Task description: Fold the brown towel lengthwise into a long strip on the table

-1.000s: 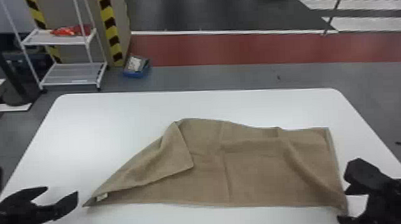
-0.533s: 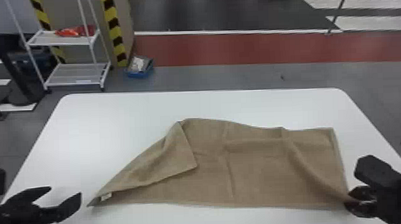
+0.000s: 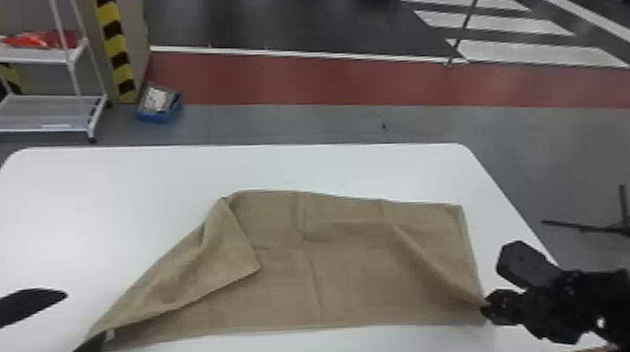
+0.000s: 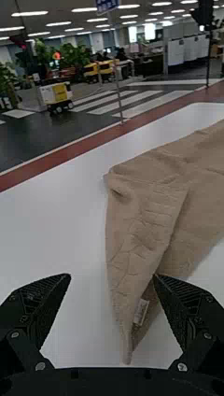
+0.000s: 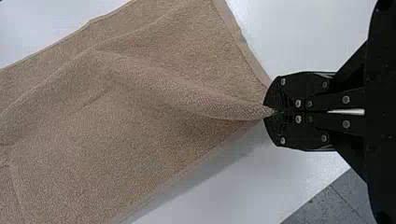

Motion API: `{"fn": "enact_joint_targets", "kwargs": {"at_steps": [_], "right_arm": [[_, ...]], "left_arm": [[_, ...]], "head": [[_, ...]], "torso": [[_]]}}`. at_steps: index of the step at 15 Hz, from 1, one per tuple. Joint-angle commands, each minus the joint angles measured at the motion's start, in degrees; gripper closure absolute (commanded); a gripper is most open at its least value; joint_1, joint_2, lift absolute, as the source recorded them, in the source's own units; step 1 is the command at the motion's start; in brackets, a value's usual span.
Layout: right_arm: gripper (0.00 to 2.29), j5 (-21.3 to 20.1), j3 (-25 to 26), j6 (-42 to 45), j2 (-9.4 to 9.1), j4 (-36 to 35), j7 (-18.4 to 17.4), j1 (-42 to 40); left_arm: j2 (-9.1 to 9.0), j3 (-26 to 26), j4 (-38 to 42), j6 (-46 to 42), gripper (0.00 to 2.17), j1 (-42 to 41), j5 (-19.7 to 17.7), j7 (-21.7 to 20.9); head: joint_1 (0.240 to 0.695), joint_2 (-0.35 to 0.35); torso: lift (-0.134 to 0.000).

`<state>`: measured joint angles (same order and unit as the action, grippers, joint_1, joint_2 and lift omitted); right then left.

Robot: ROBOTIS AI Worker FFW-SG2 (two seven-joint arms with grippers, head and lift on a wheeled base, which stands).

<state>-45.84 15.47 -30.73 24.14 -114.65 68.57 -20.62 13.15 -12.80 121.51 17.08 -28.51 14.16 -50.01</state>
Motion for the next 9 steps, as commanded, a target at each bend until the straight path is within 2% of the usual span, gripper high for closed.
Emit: {"fn": "enact_joint_targets", "kwargs": {"at_steps": [1, 3, 5, 9], "right_arm": [[2.13, 0.0, -0.5, -0.2, -0.15, -0.1, -0.1, 0.3], [2.12, 0.0, -0.9, -0.2, -0.32, -0.1, -0.1, 0.5], [2.12, 0.0, -1.0, -0.3, -0.41, -0.3, -0.1, 0.6], [2.12, 0.0, -1.1, -0.7, -0.67, -0.5, -0.1, 0.6]], "left_arm": [[1.00, 1.1, 0.8, -6.0, 0.27, -1.6, 3.4, -6.3], [1.79, 2.6, 0.4, -5.9, 0.33, -0.8, 7.6, -12.7], [1.97, 3.2, -1.2, -5.0, 0.33, 1.7, 7.9, -18.0], [2.06, 5.6, -6.2, 2.0, 0.33, 8.5, 8.9, -21.6]], "head": [[0.695, -0.261], [0.695, -0.317], [0.695, -0.338], [0.695, -0.344]], "torso": [[-0.093], [-0.093], [-0.093], [-0.093]]}}
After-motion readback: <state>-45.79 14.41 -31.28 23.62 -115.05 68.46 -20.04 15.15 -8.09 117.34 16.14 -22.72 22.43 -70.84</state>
